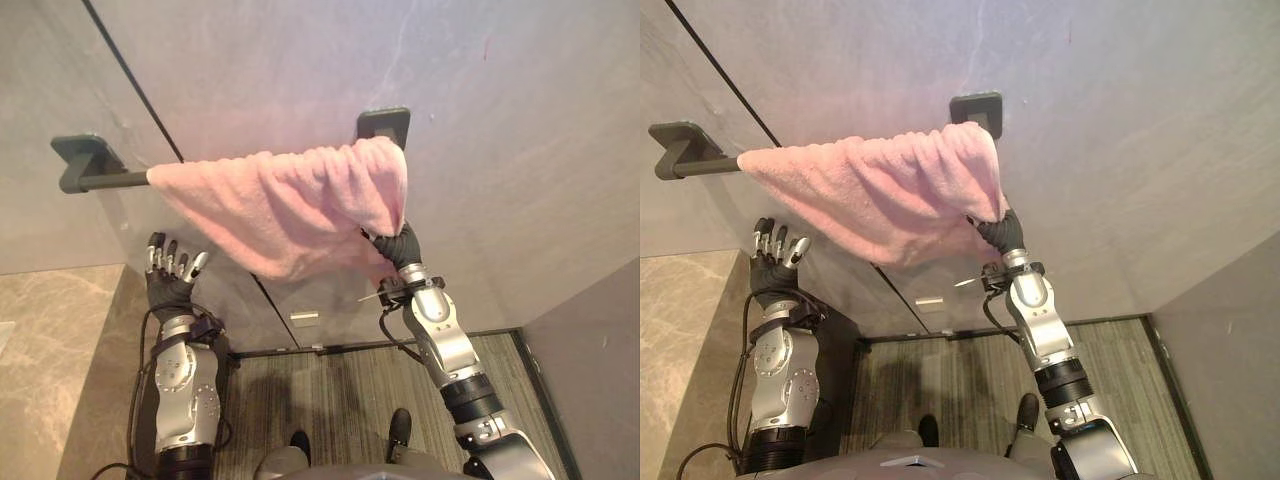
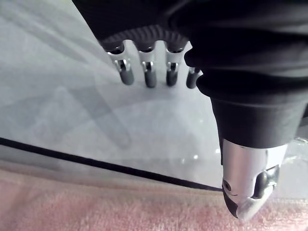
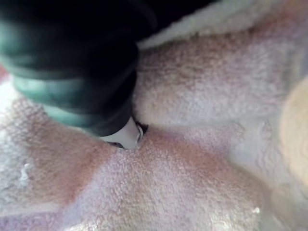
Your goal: Organize washtable
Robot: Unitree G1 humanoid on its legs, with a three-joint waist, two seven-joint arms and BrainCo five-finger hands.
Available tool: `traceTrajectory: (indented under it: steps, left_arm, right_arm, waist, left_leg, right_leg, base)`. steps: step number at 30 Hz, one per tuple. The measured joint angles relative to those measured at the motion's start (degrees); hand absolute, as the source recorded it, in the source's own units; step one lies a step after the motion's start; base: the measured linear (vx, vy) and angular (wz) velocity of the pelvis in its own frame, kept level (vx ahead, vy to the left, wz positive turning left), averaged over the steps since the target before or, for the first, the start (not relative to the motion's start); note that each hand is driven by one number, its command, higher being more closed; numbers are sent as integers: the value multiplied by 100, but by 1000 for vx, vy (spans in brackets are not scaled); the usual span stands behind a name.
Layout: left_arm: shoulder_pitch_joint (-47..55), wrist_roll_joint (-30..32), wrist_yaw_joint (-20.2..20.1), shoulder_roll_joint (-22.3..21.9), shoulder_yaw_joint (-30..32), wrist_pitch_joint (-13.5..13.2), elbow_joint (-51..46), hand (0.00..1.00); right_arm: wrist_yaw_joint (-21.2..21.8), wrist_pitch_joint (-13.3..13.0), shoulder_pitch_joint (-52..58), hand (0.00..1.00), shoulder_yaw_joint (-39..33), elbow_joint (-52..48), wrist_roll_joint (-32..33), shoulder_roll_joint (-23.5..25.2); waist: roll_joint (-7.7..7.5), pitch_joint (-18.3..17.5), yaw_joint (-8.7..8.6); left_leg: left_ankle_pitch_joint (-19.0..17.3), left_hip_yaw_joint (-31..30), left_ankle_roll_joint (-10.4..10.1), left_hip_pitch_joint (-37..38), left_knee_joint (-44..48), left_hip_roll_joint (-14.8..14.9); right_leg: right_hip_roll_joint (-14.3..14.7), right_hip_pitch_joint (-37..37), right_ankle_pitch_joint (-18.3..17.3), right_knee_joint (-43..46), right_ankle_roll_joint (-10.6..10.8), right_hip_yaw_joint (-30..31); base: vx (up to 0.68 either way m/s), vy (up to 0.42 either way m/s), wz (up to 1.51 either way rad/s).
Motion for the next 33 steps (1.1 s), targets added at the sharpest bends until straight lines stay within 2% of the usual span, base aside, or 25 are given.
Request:
traceTrajectory:
  steps: [14, 17, 18, 22, 23, 28, 31, 33]
  left_arm:
    - [105, 22, -26, 64, -802, -116, 136, 0]
    - [109, 149, -26, 153, -1085, -120, 211, 0]
    - [108, 254, -26, 254, -1222, -112, 267, 100]
    - [-7, 469, -82, 387, -1565, 20, 417, 100]
    - [-179, 607, -150, 456, -1835, 120, 523, 100]
    - [-683, 831, -133, 267, -2142, 248, 683, 100]
    - [-838, 853, -46, 137, -2141, 254, 827, 100]
    - [-847, 858, 9, 115, -2120, 260, 827, 100]
  right_arm:
    - [89, 0, -20, 100, 258, -57, -3, 26]
    - [88, -32, -31, 100, 294, -268, -2, 25]
    - [89, -33, -30, 100, 317, -316, -1, 25]
    - [89, -35, -30, 100, 490, -377, 0, 25]
    - [91, -35, -30, 100, 595, -378, 2, 58]
    - [79, -35, -22, 100, 755, -379, 4, 74]
    - [12, -36, 21, 100, 729, -379, 134, 18]
    - [-13, -36, 121, 100, 729, -378, 213, -20]
  waist:
    - [-24, -242, 7]
    - [-26, -244, 3]
    - [-28, -245, -5]
    - [-30, -246, -72]
    - [-35, -249, -187]
    - [-69, -275, -506]
    - [-46, -288, -591]
    - [-43, -291, -589]
  left_leg:
    - [-6, -31, -63, -133, 38, 0]
    - [34, -41, -56, -133, 39, -4]
    - [42, -39, -55, -133, 41, -10]
    - [38, -27, -80, -125, 59, -21]
    - [48, -15, -86, -126, 51, -25]
    - [48, 146, -84, -78, -100, 6]
    - [58, 172, -106, -30, -128, 52]
    - [106, 180, -109, 20, -140, 80]
  right_leg:
    - [-8, -100, -29, 0, -8, -3]
    - [-17, -97, 78, 0, -17, 7]
    - [-24, -98, 87, 0, -16, 15]
    - [-44, -107, 110, -1, -5, 69]
    - [-50, -120, 67, -1, -19, 94]
    - [4, -224, 55, 0, -25, 295]
    - [61, -222, 53, 1, -36, 304]
    - [102, -195, 96, 7, -53, 304]
  base:
    - [-1, -1, 1]
    - [0, 0, 0]
    - [-32, -2, -1]
    - [-54, -4, -6]
    - [-51, 2, -8]
    - [-21, -9, -22]
    - [62, -17, -7]
    - [104, -5, -1]
